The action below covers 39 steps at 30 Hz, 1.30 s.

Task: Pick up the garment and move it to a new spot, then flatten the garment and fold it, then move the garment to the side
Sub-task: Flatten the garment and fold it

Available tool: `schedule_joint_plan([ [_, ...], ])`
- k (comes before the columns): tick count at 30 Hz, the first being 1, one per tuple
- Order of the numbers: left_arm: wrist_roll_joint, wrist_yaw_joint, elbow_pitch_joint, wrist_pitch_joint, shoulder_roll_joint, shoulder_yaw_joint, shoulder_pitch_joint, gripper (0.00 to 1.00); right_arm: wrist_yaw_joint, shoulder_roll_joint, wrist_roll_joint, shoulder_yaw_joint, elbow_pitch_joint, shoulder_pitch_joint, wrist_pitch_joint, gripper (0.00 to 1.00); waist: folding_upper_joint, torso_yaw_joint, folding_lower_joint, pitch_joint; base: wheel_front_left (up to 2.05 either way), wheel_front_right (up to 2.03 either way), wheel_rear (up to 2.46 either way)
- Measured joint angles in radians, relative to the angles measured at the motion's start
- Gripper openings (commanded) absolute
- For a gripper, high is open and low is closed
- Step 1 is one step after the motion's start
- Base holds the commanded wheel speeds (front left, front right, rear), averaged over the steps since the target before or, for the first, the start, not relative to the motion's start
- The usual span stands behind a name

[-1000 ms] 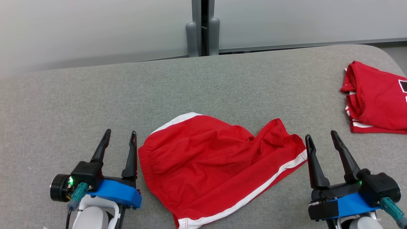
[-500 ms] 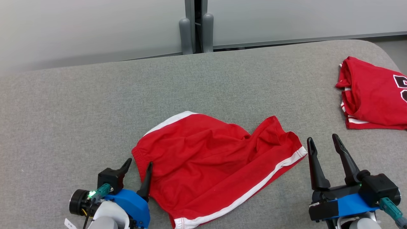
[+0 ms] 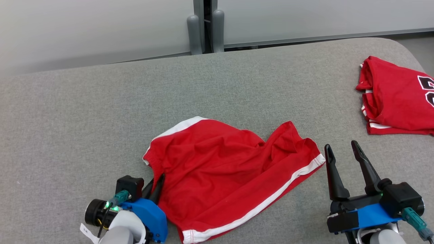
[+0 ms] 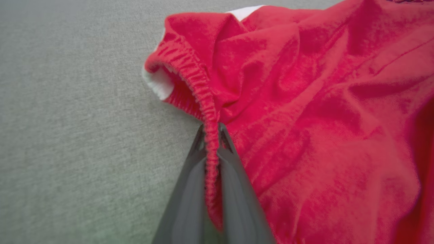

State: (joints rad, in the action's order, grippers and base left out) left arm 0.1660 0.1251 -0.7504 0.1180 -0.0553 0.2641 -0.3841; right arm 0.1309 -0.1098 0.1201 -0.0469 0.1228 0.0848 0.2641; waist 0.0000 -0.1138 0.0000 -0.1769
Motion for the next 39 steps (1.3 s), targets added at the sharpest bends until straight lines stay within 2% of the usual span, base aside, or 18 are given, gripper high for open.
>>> schedule_joint_plan([
  [4, 0.001, -0.003, -0.004, 0.027, -0.012, -0.003, -0.035, 0.0, 0.0, -0.001, 0.0, 0.0, 0.001, 0.008, 0.0, 1.0, 0.0, -0.001, 0.0, -0.007, 0.0, 0.0, 0.0],
  [15, 0.009, -0.027, -0.023, 0.058, -0.123, -0.052, -0.184, 0.0, 0.0, -0.002, 0.009, 0.002, 0.013, 0.023, 0.0, 1.0, 0.0, -0.025, 0.0001, -0.026, 0.0, 0.0, 0.0],
  [19, 0.013, -0.029, -0.048, 0.064, -0.14, -0.059, -0.204, 0.0, 0.0, 0.0, 0.011, 0.002, 0.02, 0.023, 0.0, 1.0, 0.0, -0.035, 0.0, -0.029, 0.0, 0.0, 0.0],
  [20, 0.013, -0.03, -0.054, 0.069, -0.14, -0.058, -0.204, 0.04, 0.0, 0.001, 0.011, 0.002, 0.021, 0.023, 0.0, 1.0, 0.0, -0.037, 0.0, -0.03, 0.0, 0.0, 0.0],
  [21, 0.015, -0.033, -0.058, 0.073, -0.14, -0.058, -0.204, 0.44, 0.0, 0.003, 0.011, 0.002, 0.023, 0.023, 0.0, 1.0, 0.0, -0.038, 0.0, -0.029, 0.0, 0.0, 0.0],
  [22, 0.015, -0.033, -0.058, 0.073, -0.14, -0.058, -0.204, 0.95, 0.0, 0.003, 0.011, 0.002, 0.023, 0.023, 0.0, 1.0, 0.0, -0.038, 0.0, -0.029, 0.0, 0.0, 0.0],
  [23, 0.019, -0.043, -0.06, 0.093, -0.137, -0.06, -0.203, 1.0, 0.0, 0.005, 0.011, 0.003, 0.026, 0.023, 0.0, 1.0, 0.0, -0.038, 0.0, -0.027, 0.0, 0.0, 0.0],
  [27, 0.022, -0.074, -0.044, 0.128, -0.124, -0.067, -0.169, 1.0, 0.0, 0.008, 0.011, 0.007, 0.031, 0.023, 0.0, 1.0, 0.0, -0.029, 0.0, -0.015, 0.0, 0.0, 0.0],
  [31, 0.037, -0.101, 0.034, 0.141, -0.112, -0.096, -0.114, 1.0, 0.0, 0.008, 0.01, 0.016, 0.033, 0.021, 0.0, 1.0, 0.0, -0.013, 0.0, 0.004, 0.0, 0.0, 0.0],
  [39, 0.023, -0.149, 0.325, 0.143, -0.086, -0.157, 0.057, 1.0, 0.0, 0.005, 0.003, 0.018, 0.026, 0.017, 0.0, 1.0, 0.0, 0.028, 0.0, 0.047, 0.0, 0.0, 0.0],
])
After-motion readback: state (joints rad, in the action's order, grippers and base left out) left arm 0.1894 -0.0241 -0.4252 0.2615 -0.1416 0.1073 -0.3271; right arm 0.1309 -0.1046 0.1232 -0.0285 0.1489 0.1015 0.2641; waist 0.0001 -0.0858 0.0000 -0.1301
